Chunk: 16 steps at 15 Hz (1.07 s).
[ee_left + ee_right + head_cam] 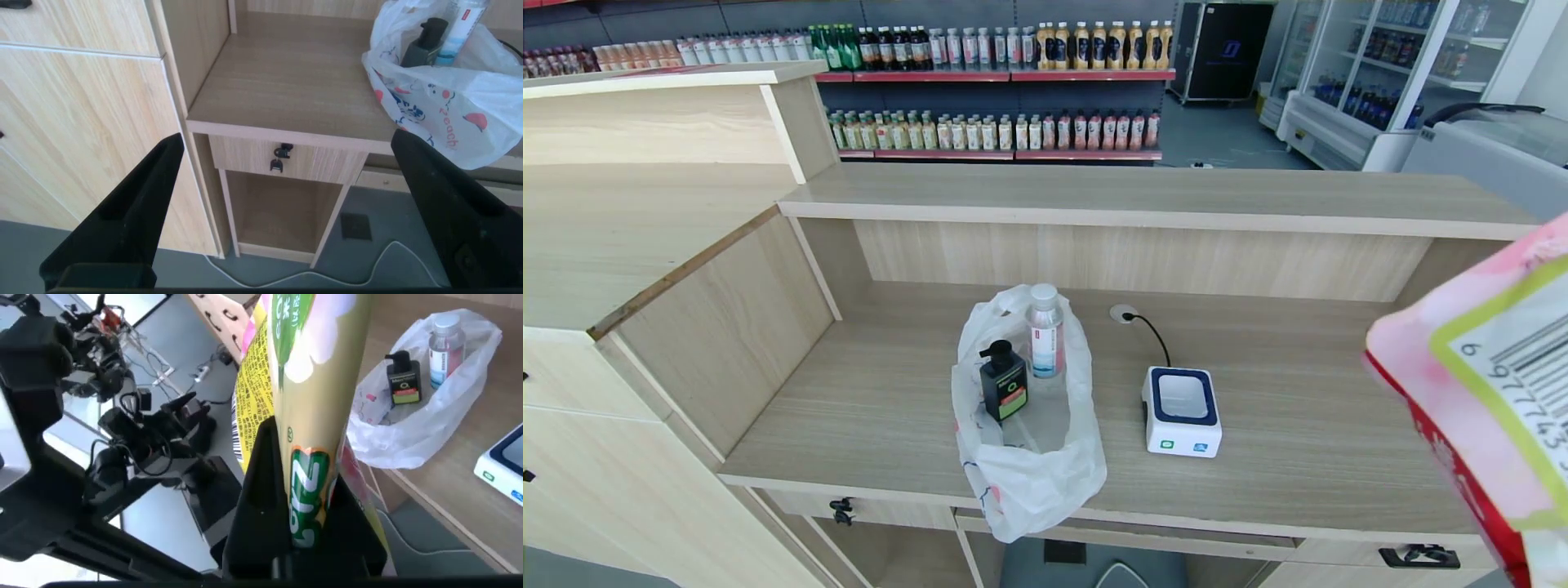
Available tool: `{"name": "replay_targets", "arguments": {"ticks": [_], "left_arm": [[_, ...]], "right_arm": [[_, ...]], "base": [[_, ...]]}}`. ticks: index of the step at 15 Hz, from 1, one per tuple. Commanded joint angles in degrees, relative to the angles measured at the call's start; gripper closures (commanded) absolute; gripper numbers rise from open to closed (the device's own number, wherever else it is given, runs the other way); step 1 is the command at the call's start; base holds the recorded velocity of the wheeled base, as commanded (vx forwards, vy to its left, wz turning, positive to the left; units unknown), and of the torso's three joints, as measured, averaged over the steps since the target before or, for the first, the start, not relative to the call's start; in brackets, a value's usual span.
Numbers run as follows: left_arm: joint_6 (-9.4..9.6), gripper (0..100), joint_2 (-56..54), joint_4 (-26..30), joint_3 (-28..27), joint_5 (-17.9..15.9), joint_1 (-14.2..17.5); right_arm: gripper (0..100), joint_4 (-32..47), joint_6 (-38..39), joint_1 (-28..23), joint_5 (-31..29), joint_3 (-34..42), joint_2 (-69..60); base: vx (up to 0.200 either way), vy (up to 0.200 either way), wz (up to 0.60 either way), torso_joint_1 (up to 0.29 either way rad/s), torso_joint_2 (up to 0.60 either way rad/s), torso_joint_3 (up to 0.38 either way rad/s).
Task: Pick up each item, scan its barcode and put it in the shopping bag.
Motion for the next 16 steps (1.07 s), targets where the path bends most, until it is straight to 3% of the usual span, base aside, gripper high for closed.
{"name": "replay_targets", "arguments": {"ticks": [1, 6, 13, 16], "left_arm": [[-0.04, 0, 0.0, 0.0, 0.0, 0.02, 0.04], [-0.04, 0, 0.0, 0.0, 0.0, 0.02, 0.04], [-0.04, 0, 0.0, 0.0, 0.0, 0.02, 0.04], [-0.04, 0, 0.0, 0.0, 0.0, 0.02, 0.04]], "right_arm": [[100, 1.19, 0.0, 2.62, -0.07, -1.66, -0.33], [100, 4.36, -0.09, 4.82, -0.43, -7.9, 6.53], [100, 5.41, -1.67, 5.61, -0.43, -7.64, 10.13], [100, 4.97, -3.7, 6.22, -5.35, -8.25, 12.33]], "base": [[0.0, 0.0, 0.0, 0.0, 0.0, 0.0], [0.0, 0.0, 0.0, 0.0, 0.0, 0.0], [0.0, 0.0, 0.0, 0.0, 0.0, 0.0], [0.0, 0.0, 0.0, 0.0, 0.0, 0.0]]}}
